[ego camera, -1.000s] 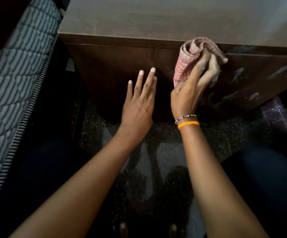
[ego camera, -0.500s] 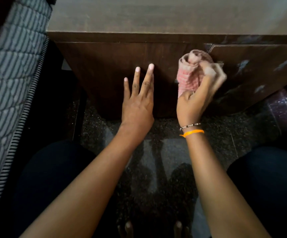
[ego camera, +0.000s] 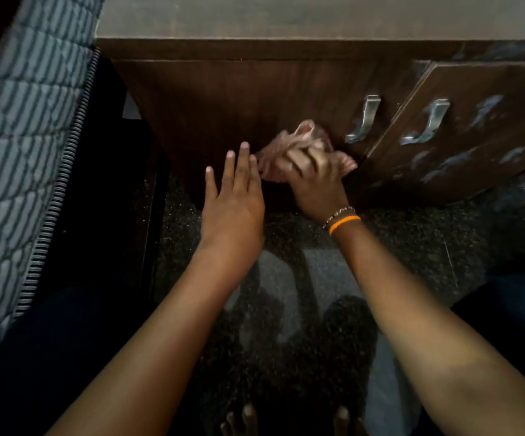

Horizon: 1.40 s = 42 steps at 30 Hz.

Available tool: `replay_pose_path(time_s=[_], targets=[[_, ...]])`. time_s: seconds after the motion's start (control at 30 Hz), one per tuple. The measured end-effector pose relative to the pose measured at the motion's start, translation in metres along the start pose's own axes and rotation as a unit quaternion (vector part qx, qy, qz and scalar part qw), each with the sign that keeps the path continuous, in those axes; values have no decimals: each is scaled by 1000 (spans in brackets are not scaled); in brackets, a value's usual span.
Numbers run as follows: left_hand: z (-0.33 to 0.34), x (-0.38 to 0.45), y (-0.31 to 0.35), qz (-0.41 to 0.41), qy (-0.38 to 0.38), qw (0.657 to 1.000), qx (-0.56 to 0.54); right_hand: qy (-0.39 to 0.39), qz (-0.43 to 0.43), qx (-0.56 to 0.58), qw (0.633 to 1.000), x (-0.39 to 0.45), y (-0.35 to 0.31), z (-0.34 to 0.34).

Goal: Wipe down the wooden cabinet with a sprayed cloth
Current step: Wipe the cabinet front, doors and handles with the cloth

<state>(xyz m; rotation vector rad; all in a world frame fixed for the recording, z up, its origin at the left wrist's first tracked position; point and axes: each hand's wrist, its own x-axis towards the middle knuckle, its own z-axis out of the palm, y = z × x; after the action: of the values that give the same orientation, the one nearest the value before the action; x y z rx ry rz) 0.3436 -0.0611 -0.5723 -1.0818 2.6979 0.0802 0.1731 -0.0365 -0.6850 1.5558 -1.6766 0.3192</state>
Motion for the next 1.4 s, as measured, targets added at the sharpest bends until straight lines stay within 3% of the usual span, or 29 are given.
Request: replay_pose_path(time_s=[0.1, 0.17, 0.2, 0.27, 0.37, 0.5, 0.6, 0.67, 0.77, 0.83, 0.93, 1.0, 1.03, 1.07, 1.1, 1.13, 1.27, 1.4], targets=[[7, 3, 0, 5, -56, 998, 15, -133, -169, 21, 976, -42, 11, 23], [9, 5, 2, 11, -84, 996, 19, -263, -263, 9, 928, -60, 19, 28], [9, 5, 3, 13, -95, 995, 20, -322, -290, 11, 901, -65, 21, 31], [9, 6, 4, 15, -112, 993, 21, -363, -309, 33, 878, -77, 24, 38], [9, 9, 4, 13, -129, 991, 19, -295, -305, 15, 905, -87, 25, 42], [9, 12, 2, 12, -133, 991, 20, -107, -211, 43, 971, -67, 25, 27], [8, 16, 7, 6, -151, 988, 8, -2, 1, 33, 999, -19, 12, -2], [8, 19, 10, 7, -171, 985, 0, 76, 159, 54, 983, 4, -1, -18], [9, 22, 9, 16, -198, 980, -7, 115, 340, 104, 928, 18, -33, -25], [7, 23, 6, 8, -193, 981, -17, 110, 457, 149, 870, 24, -55, -21], [-1, 23, 3, -18, -144, 988, -59, 99, 541, 222, 805, 26, -75, -9], [-6, 21, 4, -12, -73, 994, -78, 93, 636, 277, 714, 12, -75, -1], [-8, 19, 5, -8, -35, 996, -88, 87, 703, 289, 644, 3, -71, 2], [-10, 17, 7, -1, -2, 995, -100, 39, 747, 292, 597, -5, -66, 2], [-10, 16, 9, 8, 26, 993, -114, -17, 758, 301, 579, -12, -61, -2], [-10, 15, 11, 17, 45, 991, -128, -6, 755, 323, 571, -16, -55, -9], [-9, 19, 13, 31, 51, 985, -159, 135, 650, 349, 661, -6, -32, -28], [-7, 23, 21, 42, 34, 986, -160, 173, 584, 293, 737, 21, 2, -60]])
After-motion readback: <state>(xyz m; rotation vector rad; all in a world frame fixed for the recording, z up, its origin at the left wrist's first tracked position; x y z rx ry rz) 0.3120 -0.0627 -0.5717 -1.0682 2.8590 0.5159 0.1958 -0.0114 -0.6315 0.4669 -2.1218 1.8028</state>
